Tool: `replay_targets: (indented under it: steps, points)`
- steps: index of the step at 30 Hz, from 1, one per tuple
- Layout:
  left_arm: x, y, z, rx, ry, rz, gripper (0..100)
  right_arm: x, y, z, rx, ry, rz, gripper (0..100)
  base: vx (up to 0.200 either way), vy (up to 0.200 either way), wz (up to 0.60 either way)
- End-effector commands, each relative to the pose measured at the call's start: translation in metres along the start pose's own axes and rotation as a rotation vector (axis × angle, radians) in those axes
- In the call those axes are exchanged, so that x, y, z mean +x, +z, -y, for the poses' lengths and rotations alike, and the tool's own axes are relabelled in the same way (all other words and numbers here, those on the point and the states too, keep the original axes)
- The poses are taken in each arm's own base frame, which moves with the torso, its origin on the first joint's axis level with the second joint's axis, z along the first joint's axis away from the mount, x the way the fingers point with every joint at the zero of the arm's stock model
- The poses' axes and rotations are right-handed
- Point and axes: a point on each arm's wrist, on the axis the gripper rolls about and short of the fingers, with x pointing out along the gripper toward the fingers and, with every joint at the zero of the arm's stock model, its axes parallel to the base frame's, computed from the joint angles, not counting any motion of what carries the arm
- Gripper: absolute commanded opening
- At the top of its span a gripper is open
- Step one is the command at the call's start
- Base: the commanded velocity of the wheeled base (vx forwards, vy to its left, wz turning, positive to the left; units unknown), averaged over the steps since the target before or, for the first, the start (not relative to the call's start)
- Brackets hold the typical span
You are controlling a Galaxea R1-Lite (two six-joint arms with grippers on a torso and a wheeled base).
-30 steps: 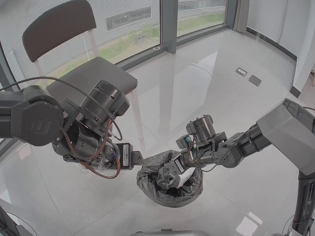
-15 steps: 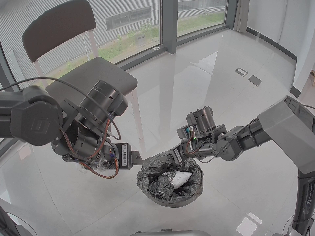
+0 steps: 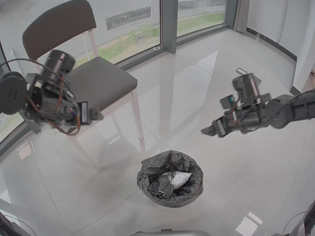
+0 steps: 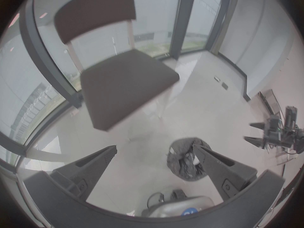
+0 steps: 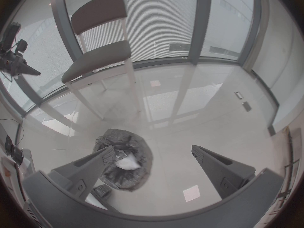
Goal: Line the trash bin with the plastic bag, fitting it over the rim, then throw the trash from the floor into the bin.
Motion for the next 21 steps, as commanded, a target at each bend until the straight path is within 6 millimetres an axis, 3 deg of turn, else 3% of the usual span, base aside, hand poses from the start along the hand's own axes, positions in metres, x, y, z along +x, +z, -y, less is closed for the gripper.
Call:
replay_targets:
  steps: [1,3,4,5,6,9,11,12,15,17,18,21]
  points:
    - [-0.126,0.008,-0.043,-0.026,-0.015,0.362,100,-0.191,-0.009,0.045,0.052,-0.252,0.144,100,0.000,0.000,0.00]
    - [-0.147,-0.002,-0.046,-0.023,-0.035,0.388,100,-0.219,-0.020,0.045,0.070,-0.287,0.151,100,0.000,0.000,0.00]
    - [-0.147,-0.002,-0.046,-0.023,-0.035,0.388,100,-0.219,-0.020,0.045,0.070,-0.287,0.151,100,0.000,0.000,0.00]
    - [-0.184,-0.027,-0.058,-0.025,-0.036,0.397,100,-0.271,-0.047,0.040,0.112,-0.355,0.170,100,0.000,0.000,0.00]
    - [-0.193,-0.034,-0.061,-0.025,-0.033,0.394,100,-0.281,-0.054,0.037,0.121,-0.370,0.172,100,0.000,0.000,0.00]
    - [-0.236,-0.078,-0.078,-0.045,-0.023,0.399,100,-0.332,-0.100,0.013,0.180,-0.365,0.215,100,0.000,0.000,0.00]
    - [-0.247,-0.092,-0.083,-0.065,-0.015,0.410,100,-0.343,-0.115,0.005,0.216,-0.343,0.229,100,0.000,0.000,0.00]
    - [-0.260,-0.110,-0.088,-0.092,0.013,0.425,100,-0.355,-0.135,-0.006,0.264,-0.328,0.238,100,0.000,0.000,0.00]
    - [-0.279,-0.142,-0.091,-0.136,0.108,0.433,100,-0.370,-0.170,-0.022,0.294,-0.322,0.255,100,0.000,0.000,0.00]
    - [-0.289,-0.164,-0.090,-0.157,0.145,0.439,100,-0.374,-0.192,-0.031,0.295,-0.325,0.270,100,0.000,0.000,0.00]
    - [-0.289,-0.164,-0.090,-0.157,0.145,0.439,100,-0.374,-0.192,-0.031,0.295,-0.325,0.270,100,0.000,0.000,0.00]
    - [-0.307,-0.205,-0.092,-0.168,0.151,0.474,100,-0.373,-0.232,-0.045,0.324,-0.329,0.322,100,0.000,0.000,0.00]
